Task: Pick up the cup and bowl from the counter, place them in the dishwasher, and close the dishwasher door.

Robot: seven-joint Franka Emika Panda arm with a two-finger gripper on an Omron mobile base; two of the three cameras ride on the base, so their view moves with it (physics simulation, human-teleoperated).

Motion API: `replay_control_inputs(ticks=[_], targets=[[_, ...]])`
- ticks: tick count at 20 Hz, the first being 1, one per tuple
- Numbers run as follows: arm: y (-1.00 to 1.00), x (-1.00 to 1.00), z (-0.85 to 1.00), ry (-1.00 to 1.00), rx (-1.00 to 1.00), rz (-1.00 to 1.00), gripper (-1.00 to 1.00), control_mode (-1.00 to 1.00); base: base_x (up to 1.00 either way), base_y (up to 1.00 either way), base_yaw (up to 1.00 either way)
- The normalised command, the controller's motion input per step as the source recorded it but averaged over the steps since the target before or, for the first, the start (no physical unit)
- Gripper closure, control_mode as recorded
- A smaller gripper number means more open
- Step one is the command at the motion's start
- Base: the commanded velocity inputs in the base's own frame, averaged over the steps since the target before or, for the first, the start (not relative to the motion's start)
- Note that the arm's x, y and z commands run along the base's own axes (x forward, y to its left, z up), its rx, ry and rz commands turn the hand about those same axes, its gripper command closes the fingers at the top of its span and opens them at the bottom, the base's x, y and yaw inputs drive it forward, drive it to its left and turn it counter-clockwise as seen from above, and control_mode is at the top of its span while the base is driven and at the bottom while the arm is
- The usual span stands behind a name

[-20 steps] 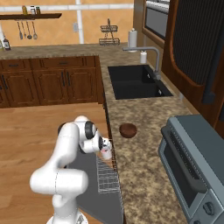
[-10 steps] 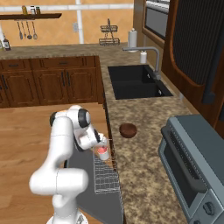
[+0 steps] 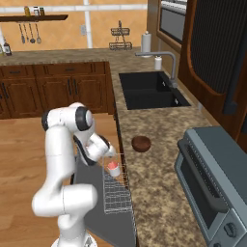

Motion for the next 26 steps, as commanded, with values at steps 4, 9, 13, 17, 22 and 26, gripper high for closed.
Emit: replay_control_inputs(ticks=[4, 9, 13, 17, 22, 26], targets=[[0.21, -0.21, 1.0, -0.23, 0.0, 0.0, -1.0, -1.0, 0.0, 0.0, 0.0], [0.19, -0.12, 1.0, -0.07, -0.03, 0.0, -1.0, -1.0, 0.0, 0.0, 0.0], [0.03, -0.15, 1.0, 0.0, -0.05, 0.0, -1.0, -1.0, 0.0, 0.0, 0.0], [0.24, 0.0, 1.0, -0.06, -0.04, 0.0, -1.0, -1.0, 0.0, 0.0, 0.0], [0.33, 0.0, 1.0, -0.07, -0.01, -0.06, -1.0, -1.0, 0.0, 0.0, 0.0], [0.24, 0.02, 1.0, -0.04, 0.0, -0.12, -1.0, -1.0, 0.0, 0.0, 0.0]])
